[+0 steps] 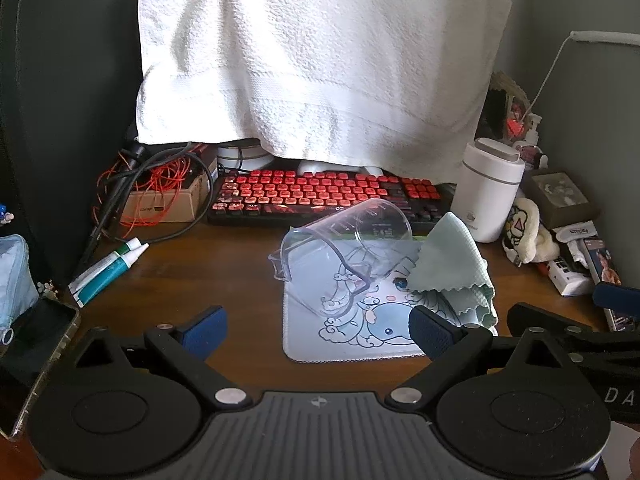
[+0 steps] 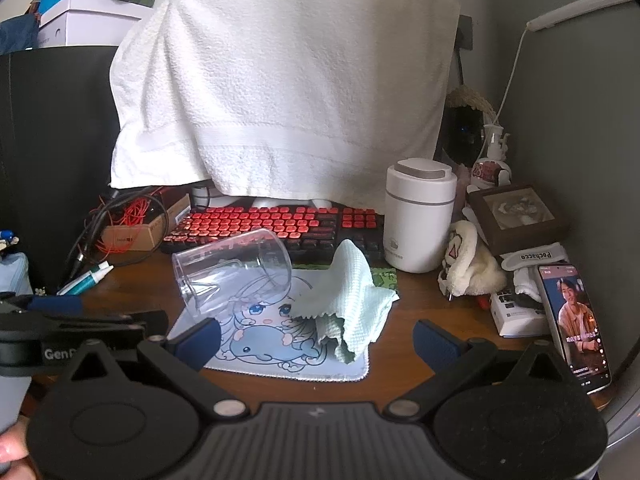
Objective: Clean container
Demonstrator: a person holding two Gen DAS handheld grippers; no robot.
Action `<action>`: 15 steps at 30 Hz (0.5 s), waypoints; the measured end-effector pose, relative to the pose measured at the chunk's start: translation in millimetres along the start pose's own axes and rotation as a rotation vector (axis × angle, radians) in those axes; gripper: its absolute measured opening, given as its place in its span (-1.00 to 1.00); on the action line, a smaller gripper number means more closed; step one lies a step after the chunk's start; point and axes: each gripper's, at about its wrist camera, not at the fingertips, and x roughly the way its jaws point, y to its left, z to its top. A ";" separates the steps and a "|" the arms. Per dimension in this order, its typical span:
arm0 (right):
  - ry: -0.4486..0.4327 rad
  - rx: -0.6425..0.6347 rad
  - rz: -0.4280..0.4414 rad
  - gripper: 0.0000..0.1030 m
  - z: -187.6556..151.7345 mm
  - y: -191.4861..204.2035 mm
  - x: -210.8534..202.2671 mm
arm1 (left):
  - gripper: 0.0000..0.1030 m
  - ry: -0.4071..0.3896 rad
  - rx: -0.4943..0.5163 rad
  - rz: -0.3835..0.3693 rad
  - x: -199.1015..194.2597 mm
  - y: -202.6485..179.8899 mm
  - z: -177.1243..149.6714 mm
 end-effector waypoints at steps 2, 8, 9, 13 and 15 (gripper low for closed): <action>0.001 -0.002 0.000 0.99 0.1 0.7 0.5 | 0.90 0.001 -0.001 0.003 0.0 0.4 -0.2; 0.007 -0.003 0.003 0.99 0.0 1.2 1.9 | 0.90 0.005 -0.005 0.004 0.7 1.5 -0.5; 0.008 -0.003 0.004 0.99 -0.1 1.2 2.2 | 0.90 0.004 -0.004 0.006 0.7 1.3 -0.5; 0.012 -0.001 0.008 0.99 -0.2 1.0 3.0 | 0.90 0.001 -0.001 0.013 0.3 0.5 -0.5; 0.011 -0.001 0.008 0.99 1.4 1.1 1.6 | 0.90 0.001 -0.002 0.012 0.3 0.5 -0.5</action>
